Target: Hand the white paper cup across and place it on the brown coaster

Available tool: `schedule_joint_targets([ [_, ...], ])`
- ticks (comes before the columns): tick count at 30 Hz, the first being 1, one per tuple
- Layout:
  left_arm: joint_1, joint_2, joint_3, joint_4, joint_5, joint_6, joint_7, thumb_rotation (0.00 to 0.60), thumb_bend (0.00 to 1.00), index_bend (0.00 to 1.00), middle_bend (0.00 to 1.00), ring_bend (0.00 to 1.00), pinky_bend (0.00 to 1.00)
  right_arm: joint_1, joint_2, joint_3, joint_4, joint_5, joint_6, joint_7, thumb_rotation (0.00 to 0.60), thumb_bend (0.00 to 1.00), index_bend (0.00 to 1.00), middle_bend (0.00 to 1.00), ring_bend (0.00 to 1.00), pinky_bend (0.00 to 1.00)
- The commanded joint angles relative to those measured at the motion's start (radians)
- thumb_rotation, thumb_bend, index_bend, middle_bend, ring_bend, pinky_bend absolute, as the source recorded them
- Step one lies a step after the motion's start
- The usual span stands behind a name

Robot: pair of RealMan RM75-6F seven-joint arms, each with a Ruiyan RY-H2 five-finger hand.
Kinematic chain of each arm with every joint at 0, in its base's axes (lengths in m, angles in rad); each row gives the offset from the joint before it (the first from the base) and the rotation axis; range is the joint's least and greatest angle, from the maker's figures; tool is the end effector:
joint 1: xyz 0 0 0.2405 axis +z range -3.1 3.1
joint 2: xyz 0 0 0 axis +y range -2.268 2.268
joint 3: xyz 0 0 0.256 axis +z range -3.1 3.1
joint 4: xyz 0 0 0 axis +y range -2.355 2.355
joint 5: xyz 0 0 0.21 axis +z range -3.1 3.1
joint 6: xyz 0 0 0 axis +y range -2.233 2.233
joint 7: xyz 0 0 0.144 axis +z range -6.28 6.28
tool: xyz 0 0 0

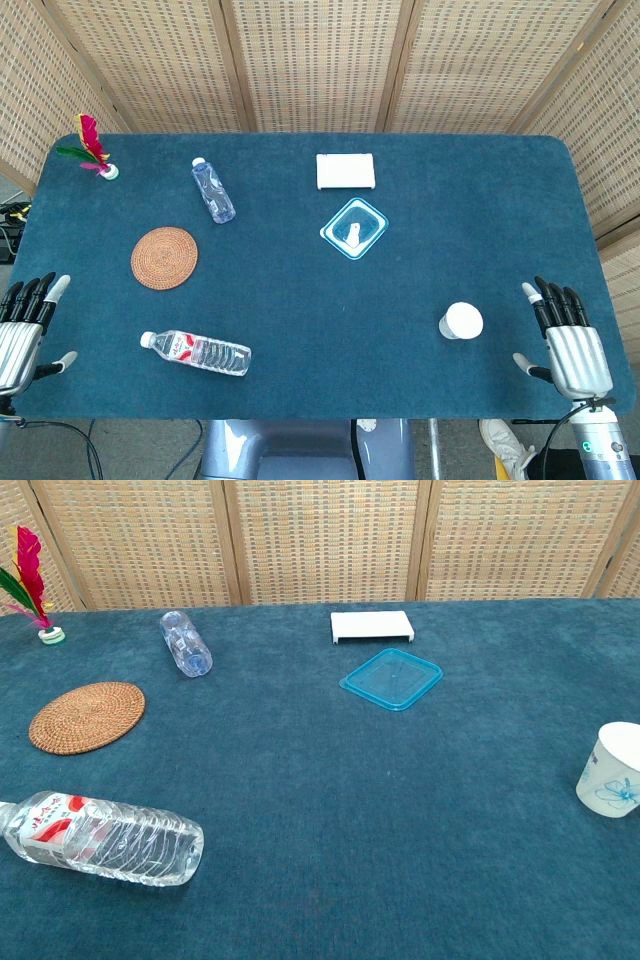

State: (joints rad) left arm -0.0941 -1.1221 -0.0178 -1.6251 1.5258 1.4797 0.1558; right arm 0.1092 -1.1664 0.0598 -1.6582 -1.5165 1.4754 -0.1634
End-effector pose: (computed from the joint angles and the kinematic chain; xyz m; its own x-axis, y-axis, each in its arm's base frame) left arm -0.3060 0.1767 0.1504 0.5232 0.0301 0.8517 0.8518 -0.0481 -0.5216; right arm -0.2901 -0.1890 0.1393 0.4594 0.0069 0.8882 -0.8868 -0.0545 0.4590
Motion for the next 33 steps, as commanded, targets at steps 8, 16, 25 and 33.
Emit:
schedule_joint_targets([
  [8, 0.006, 0.004, 0.003, -0.005, 0.008, 0.014, -0.001, 0.6, 0.08, 0.0, 0.0, 0.0, 0.0, -0.004, 0.004, -0.005, -0.004, -0.014, 0.007, 0.004, 0.6, 0.08, 0.03, 0.0, 0.0, 0.0],
  [16, 0.005, 0.005, 0.002, -0.004, 0.008, 0.011, -0.005, 0.6, 0.08, 0.0, 0.0, 0.0, 0.0, -0.002, 0.001, -0.005, -0.007, -0.018, 0.004, -0.003, 0.6, 0.08, 0.03, 0.0, 0.0, 0.0],
  [25, 0.006, 0.006, 0.003, -0.008, 0.01, 0.013, 0.0, 0.6, 0.08, 0.0, 0.0, 0.0, 0.0, -0.001, 0.002, -0.005, -0.001, -0.014, -0.001, 0.006, 0.6, 0.08, 0.03, 0.0, 0.0, 0.0],
  [33, 0.009, 0.009, 0.005, -0.011, 0.014, 0.019, -0.002, 0.6, 0.08, 0.0, 0.0, 0.0, 0.0, -0.001, 0.004, -0.006, 0.0, -0.017, -0.003, 0.012, 0.6, 0.08, 0.03, 0.0, 0.0, 0.0],
])
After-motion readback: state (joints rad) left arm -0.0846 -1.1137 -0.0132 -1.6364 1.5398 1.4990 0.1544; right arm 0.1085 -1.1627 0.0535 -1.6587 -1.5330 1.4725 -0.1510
